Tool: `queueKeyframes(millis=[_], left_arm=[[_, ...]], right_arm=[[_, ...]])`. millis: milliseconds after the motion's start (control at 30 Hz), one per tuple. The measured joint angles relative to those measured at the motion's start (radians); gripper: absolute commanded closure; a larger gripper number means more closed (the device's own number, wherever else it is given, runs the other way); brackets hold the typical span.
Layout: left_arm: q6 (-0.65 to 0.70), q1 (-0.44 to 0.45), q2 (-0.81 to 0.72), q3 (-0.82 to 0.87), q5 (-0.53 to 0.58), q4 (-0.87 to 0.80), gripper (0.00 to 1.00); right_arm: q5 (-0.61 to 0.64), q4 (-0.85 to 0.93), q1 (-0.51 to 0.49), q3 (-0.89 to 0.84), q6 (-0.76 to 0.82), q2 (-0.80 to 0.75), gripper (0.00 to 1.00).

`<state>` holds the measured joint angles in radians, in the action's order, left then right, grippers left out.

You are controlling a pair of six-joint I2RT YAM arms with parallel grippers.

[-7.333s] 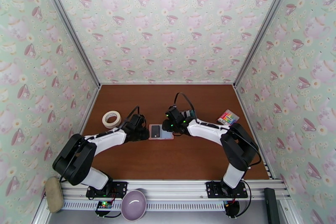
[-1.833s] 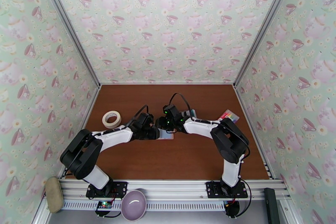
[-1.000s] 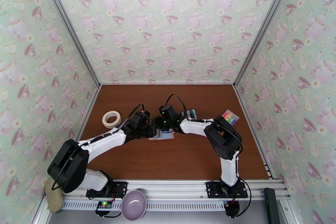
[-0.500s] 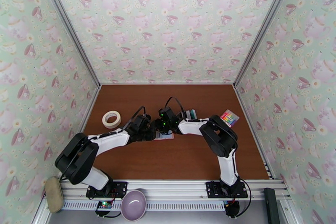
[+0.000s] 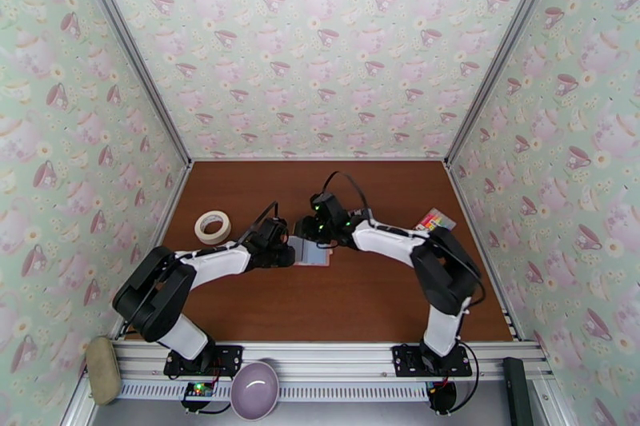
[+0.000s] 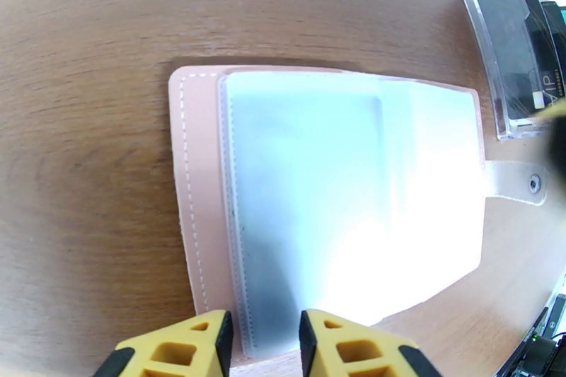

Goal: Put the credit cards into the card holder

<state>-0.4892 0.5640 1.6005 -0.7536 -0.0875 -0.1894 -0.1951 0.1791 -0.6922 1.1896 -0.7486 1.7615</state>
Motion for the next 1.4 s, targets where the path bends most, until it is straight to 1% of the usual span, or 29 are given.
queueKeyframes(millis=[267,433,600,900,1100,1400], left_arm=[[0.000,0.000,-0.031,0.001,-0.006,-0.002,0.62],[0.000,0.000,-0.094,0.001,-0.008,-0.003,0.61],[0.000,-0.003,-0.124,0.002,-0.008,-0.013,0.60],[0.000,-0.036,-0.127,0.053,-0.008,-0.012,0.58],[0.000,-0.053,-0.127,0.065,-0.012,-0.003,0.56],[0.000,-0.066,-0.123,0.069,-0.024,0.016,0.56]], right_arm=[[0.189,0.199,0.131,-0.018,0.151,-0.150,0.50],[0.295,0.285,0.192,-0.020,0.228,-0.183,0.49],[0.361,0.331,0.235,-0.032,0.276,-0.183,0.47],[0.373,0.345,0.322,-0.074,0.325,-0.180,0.47],[0.357,0.343,0.327,-0.079,0.338,-0.157,0.46],[0.316,0.328,0.340,-0.096,0.343,-0.108,0.46]])
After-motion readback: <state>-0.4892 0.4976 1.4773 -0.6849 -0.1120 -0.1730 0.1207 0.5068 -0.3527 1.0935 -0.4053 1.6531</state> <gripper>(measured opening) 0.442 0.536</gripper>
